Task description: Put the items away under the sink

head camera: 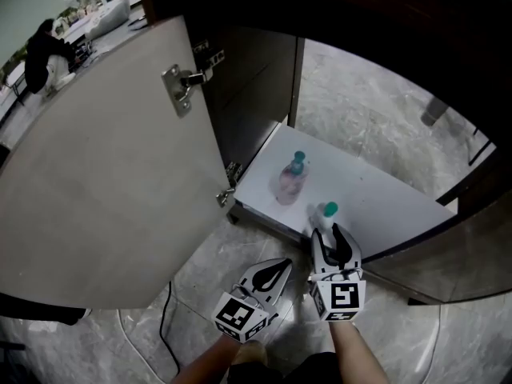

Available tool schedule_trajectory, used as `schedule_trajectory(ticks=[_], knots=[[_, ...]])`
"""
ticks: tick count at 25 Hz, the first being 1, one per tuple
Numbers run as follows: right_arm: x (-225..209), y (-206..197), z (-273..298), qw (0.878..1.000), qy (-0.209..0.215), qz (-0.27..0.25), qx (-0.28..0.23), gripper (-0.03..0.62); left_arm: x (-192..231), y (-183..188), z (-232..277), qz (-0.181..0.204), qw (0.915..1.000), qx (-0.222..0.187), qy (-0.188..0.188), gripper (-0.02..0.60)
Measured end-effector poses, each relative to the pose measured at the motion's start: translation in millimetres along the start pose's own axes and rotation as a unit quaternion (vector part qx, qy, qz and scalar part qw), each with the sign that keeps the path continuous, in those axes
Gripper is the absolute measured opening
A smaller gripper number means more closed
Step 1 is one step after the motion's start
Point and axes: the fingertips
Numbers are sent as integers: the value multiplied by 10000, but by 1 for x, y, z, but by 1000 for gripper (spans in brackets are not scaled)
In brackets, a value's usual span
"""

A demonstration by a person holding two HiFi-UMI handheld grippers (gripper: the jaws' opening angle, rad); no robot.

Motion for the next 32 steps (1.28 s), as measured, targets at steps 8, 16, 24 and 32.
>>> schedule_trajectory(ticks=[8, 16, 24, 32], knots=[[-4, 2, -21, 9997, 64, 221, -43, 146, -16, -3, -4, 60, 10000, -53, 28, 7], [3, 29, -54, 9979, 445, 301, -372, 109, -41, 25, -7, 325, 9993, -190, 12, 6], [22, 79, -95, 9894, 1140, 507, -747, 41, -79, 71, -20, 684, 9975, -144, -144, 6], [11, 218, -131, 9842, 1498, 52, -946, 41, -146, 194, -22, 725, 9957, -438, -370, 6]])
Point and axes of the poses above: the fingertips, and each gripper's own axes: z forward along the fingers, x to its left, y out of its top, and after that the axes turned 12 degrees about -z, right-handed
